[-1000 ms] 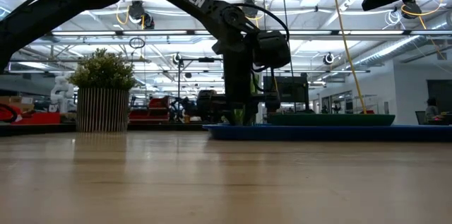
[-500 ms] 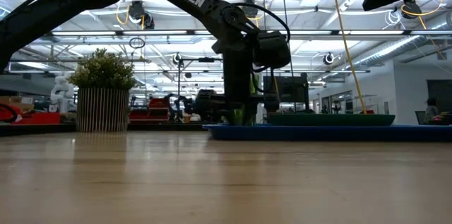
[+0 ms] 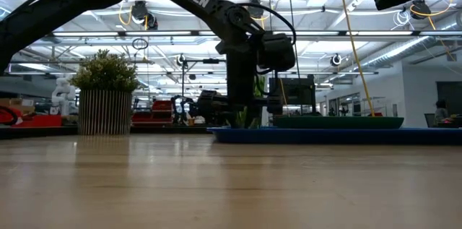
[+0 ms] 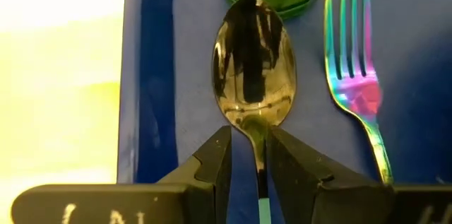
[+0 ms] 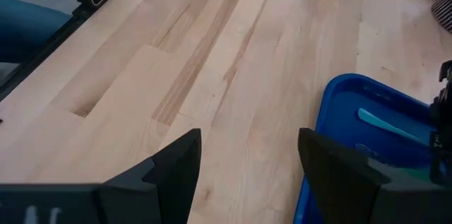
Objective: Pick and place plate/cup/fork/spoon on tray
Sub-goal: Put the blue spoon on the blue serving tray to the left of the blue fork, then return to Home Position
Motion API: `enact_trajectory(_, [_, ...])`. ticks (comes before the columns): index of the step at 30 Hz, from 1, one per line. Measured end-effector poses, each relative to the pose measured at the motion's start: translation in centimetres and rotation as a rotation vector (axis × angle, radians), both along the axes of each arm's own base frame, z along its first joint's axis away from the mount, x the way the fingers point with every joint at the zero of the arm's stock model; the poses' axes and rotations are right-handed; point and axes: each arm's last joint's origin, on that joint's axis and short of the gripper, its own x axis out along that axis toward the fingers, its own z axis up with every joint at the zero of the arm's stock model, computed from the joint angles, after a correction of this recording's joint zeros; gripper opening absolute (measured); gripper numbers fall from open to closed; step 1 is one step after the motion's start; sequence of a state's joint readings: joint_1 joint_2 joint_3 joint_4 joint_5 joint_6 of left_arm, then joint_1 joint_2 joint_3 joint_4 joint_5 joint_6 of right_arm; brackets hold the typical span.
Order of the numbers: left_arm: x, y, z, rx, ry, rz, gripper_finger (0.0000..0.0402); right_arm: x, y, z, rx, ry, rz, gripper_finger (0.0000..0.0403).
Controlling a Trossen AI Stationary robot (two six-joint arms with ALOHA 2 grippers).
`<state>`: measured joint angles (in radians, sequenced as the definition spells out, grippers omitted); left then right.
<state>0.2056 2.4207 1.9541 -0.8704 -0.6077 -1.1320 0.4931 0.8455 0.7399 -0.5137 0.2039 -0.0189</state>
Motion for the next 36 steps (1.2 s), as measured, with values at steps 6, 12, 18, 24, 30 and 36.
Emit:
enact_trajectory(6, [-0.1, 0.4, 0.0, 0.006, 0.002, 0.008, 0.0095, 0.0, 0.0, 0.0, 0.000, 0.000, 0.000, 0.0230])
enact_trajectory(12, [0.1, 0.3, 1.8, 0.034, -0.008, -0.065, 0.0095, 0.0, 0.0, 0.0, 0.001, 0.000, 0.000, 0.0230])
enact_trajectory(18, [-0.9, -2.1, 9.9, 0.109, -0.073, -0.239, 0.0095, 0.2, 0.1, -0.3, 0.019, -0.025, -0.007, 0.0230])
enact_trajectory(24, [-2.9, -7.7, 17.6, 0.274, -0.048, -0.531, 0.0095, 0.6, 0.3, -1.5, 0.115, -0.082, -0.055, 0.0230])
enact_trajectory(30, [-5.8, -14.4, 20.7, 0.329, 0.048, -0.783, 0.0094, 0.8, 0.3, -3.1, 0.161, -0.144, -0.110, 0.0230])
enact_trajectory(36, [-9.0, -19.0, 19.3, 0.382, 0.098, -0.905, 0.0094, 0.6, 0.0, -4.4, 0.116, -0.172, -0.230, 0.0230])
